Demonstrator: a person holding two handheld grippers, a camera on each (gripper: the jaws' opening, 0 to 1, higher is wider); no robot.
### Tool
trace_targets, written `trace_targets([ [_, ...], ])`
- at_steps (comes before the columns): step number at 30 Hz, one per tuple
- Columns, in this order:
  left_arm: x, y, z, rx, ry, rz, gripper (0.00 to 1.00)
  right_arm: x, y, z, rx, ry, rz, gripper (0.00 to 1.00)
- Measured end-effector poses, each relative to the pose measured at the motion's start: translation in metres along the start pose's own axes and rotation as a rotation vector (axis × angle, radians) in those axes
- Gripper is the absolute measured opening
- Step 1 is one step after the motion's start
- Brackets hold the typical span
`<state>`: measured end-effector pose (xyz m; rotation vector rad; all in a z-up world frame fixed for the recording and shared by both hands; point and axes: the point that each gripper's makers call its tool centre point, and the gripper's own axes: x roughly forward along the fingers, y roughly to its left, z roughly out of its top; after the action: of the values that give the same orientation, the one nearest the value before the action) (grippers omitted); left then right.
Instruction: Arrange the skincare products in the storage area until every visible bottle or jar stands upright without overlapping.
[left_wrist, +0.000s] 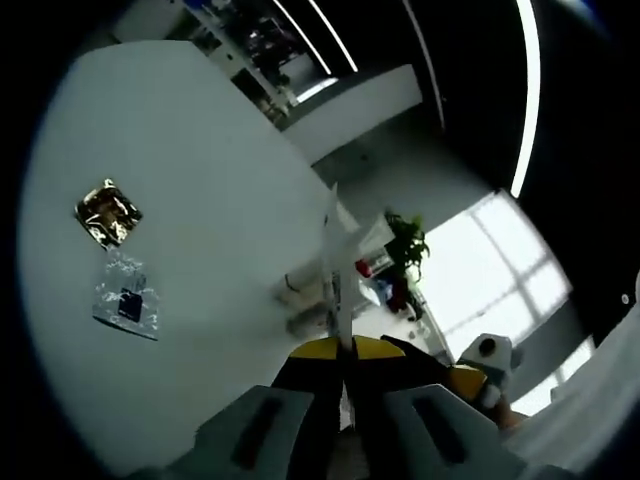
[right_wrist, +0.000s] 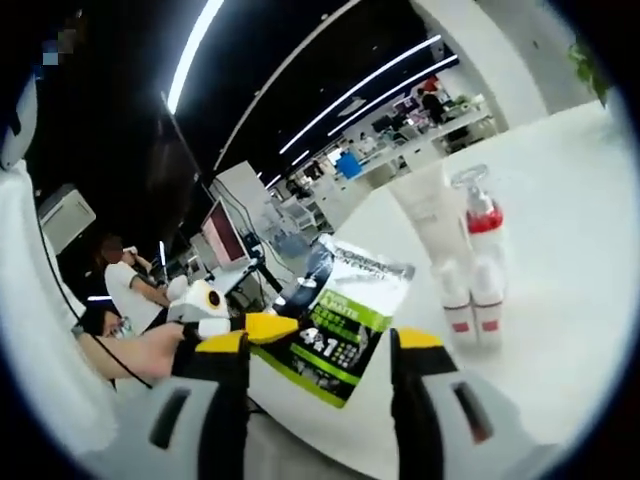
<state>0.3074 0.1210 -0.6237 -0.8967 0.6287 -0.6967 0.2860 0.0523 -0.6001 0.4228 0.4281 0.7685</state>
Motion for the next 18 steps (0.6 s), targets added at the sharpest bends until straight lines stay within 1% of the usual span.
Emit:
trace_targets([
  [10, 0.01, 0.035, 0.006, -0.094, -0.062, 0.099, 0.0, -0.012, -0.019, -0.002, -0.05, 0.021, -0.077, 0.7],
  [15, 0.021, 0.046, 0.003, -0.117, -0.065, 0.135, 0.0, -0.02, -0.029, -0.001, -0.068, 0.027, -0.112, 0.75],
  [18, 0.028, 0.051, 0.003, -0.139, -0.074, 0.146, 0.0, -0.026, -0.037, 0.001, -0.079, 0.032, -0.141, 0.78],
])
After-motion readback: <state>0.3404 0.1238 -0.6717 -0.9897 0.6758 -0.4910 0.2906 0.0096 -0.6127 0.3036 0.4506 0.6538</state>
